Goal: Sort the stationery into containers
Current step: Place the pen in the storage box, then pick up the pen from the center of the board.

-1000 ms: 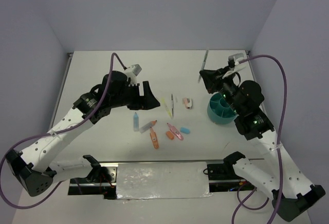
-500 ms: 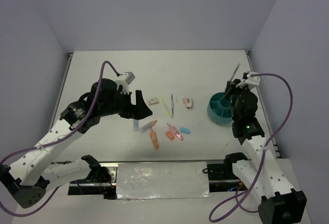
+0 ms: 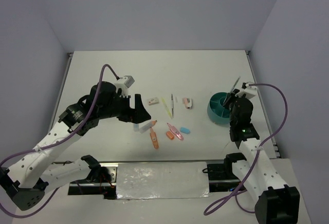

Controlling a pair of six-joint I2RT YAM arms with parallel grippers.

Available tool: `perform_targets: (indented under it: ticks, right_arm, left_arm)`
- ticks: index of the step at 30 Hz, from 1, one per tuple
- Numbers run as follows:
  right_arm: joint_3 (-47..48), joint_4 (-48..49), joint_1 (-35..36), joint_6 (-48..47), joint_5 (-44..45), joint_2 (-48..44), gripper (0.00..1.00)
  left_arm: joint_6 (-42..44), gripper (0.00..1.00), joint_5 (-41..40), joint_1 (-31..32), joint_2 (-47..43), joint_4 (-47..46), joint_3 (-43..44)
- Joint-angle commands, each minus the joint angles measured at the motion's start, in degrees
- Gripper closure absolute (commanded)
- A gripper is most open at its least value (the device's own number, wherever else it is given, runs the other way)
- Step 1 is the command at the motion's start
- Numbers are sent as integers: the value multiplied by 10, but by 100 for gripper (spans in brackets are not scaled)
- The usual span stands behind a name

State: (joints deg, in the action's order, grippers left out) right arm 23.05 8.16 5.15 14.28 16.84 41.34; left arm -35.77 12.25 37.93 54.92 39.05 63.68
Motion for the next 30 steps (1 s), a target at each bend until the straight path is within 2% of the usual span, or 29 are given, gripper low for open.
perform_targets:
  ticks: [1, 6, 7, 12, 13, 15, 19, 26, 27, 30]
  right_arm:
    - [-5, 51, -7, 3, 21, 3, 100]
    - [-26, 50, -9, 14, 21, 0, 95]
    - [-28, 48, -9, 17, 21, -2, 87]
    - [-40, 40, -10, 26, 15, -14, 74]
    - [-41, 35, -9, 26, 15, -20, 58]
    - [-41, 31, -9, 22, 8, -28, 52]
    - [-14, 7, -9, 14, -21, -52, 33]
    - [88, -68, -8, 19, -94, -85, 27]
    - [122, -101, -7, 20, -116, -81, 18]
    - [187, -169, 11, 14, -138, -53, 18]
  left_arm:
    - [21, 4, 10, -2, -11, -3, 0]
    - [19, 4, 13, -2, -17, -6, -10]
    - [18, 3, 14, -2, -18, -6, -12]
    - [17, 3, 13, -2, -18, -11, -13]
    - [17, 3, 13, -2, -17, -12, -13]
    - [17, 3, 12, -2, -17, -13, -13]
    - [9, 3, 17, -2, -14, -25, -18]
    - [-11, 2, 3, -3, -13, -28, -22]
    - [-24, 2, -29, -3, -10, -21, -17]
    - [-53, 1, -118, -3, 4, 33, 9]
